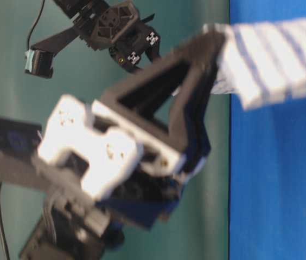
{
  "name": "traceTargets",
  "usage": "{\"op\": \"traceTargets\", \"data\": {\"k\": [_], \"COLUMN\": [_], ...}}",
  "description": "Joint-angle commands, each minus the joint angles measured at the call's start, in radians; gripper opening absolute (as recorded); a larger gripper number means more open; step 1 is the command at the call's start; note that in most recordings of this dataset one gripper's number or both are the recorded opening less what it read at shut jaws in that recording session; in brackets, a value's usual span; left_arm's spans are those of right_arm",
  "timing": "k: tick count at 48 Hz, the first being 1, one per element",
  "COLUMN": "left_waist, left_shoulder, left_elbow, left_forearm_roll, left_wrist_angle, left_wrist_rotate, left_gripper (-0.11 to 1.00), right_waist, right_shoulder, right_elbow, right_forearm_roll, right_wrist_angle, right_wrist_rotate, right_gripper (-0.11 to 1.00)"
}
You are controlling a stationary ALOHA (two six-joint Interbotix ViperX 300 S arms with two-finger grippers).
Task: Fold the blue towel.
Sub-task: 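Lift the towel and swing it, right gripper moving to the top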
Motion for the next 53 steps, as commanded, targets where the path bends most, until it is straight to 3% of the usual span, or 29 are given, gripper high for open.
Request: {"op": "traceTargets", "data": {"k": [1, 16, 27, 37, 53], "left_waist": [-0.005, -0.008, -0.020, -0.037, -0.057], "left_shoulder": [0.012, 0.075, 0.084, 0.086, 0.054], "left_elbow": [-0.072, -0.161, -0.164, -0.155, 0.011], "left_forearm_roll": [0.003, 0.003, 0.008, 0.008, -0.014], "left_wrist_angle": [-0.014, -0.029, -0.055, -0.084, -0.245], "left_wrist_rotate": [0.003, 0.003, 0.009, 0.058, 0.046], "left_gripper": [0.03, 0.03, 0.03, 0.03, 0.03], "right_waist": [-0.018, -0.040, -0.067, -0.072, -0.067], "right_shoulder": [-0.011, -0.034, -0.075, -0.098, -0.008], "right_elbow": [-0.025, -0.003, 0.031, 0.063, 0.029], "right_forearm_roll": [-0.008, -0.012, -0.012, -0.012, -0.012], "right_wrist_angle": [-0.003, 0.043, 0.094, 0.104, 0.097], "right_wrist_rotate": [0.000, 0.000, 0.000, 0.003, 0.003], "right_gripper": [0.02, 0.02, 0.02, 0.02, 0.02]}}
